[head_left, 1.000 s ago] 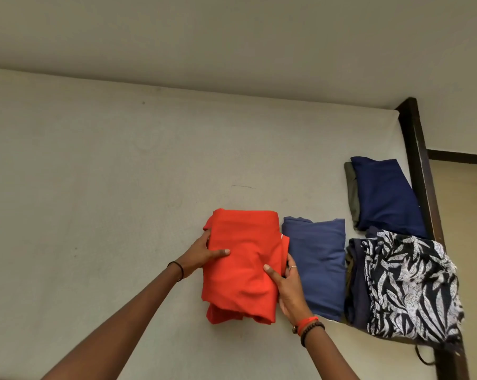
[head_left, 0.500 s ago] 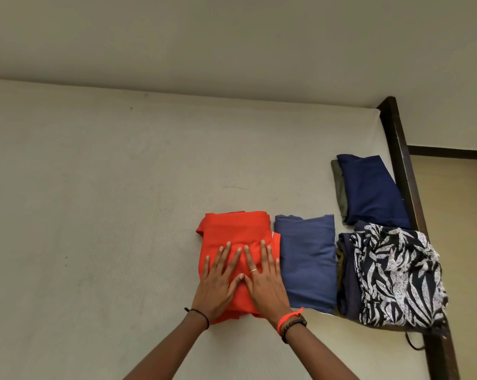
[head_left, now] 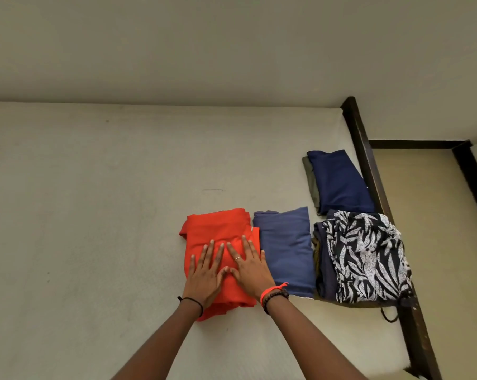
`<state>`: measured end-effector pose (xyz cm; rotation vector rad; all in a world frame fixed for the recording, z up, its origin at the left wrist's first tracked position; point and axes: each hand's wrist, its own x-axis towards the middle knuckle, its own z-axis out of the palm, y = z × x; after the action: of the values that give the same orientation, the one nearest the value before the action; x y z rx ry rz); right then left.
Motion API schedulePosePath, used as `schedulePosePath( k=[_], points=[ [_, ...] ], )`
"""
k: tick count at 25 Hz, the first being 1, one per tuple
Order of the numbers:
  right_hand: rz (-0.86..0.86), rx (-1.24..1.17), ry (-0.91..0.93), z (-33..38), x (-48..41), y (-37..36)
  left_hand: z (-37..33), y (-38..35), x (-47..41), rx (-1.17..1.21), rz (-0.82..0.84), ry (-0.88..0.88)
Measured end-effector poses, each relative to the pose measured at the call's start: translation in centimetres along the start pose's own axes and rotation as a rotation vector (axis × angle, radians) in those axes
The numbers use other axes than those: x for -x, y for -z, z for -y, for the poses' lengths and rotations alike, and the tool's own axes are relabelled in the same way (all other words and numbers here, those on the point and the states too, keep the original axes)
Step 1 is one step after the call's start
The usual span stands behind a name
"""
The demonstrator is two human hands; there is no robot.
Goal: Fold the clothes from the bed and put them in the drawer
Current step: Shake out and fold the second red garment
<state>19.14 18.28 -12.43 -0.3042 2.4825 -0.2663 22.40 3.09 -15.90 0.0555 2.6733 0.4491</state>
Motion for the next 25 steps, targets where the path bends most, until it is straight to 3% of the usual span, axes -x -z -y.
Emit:
schedulePosePath(
  k=[5,13,19,22,25],
  points=[
    [-0.068,-0.195,-0.087,-1.5,2.8,1.7,-1.4,1.9,0.4,0.022,0.072,-0.024],
    [-0.227,-0.512,-0.321,-8.2,8.2,3.4,-9.5,4.5,0.4,0.020,0.109,-0.196],
    [-0.250,-0.686,-0.502,-12.6,6.8,3.5,-15.5,2.0,-1.1,0.122,0.121,-0.280],
    [-0.234,-0.800,-0.545,-14.8,4.4,3.1,-18.2,0.0,-3.0,0.256,0.125,-0.224],
    [-0.179,-0.932,-0.571,-16.5,1.6,2.2,-20.1,-1.9,-4.9,0.497,0.089,-0.002]
  ],
)
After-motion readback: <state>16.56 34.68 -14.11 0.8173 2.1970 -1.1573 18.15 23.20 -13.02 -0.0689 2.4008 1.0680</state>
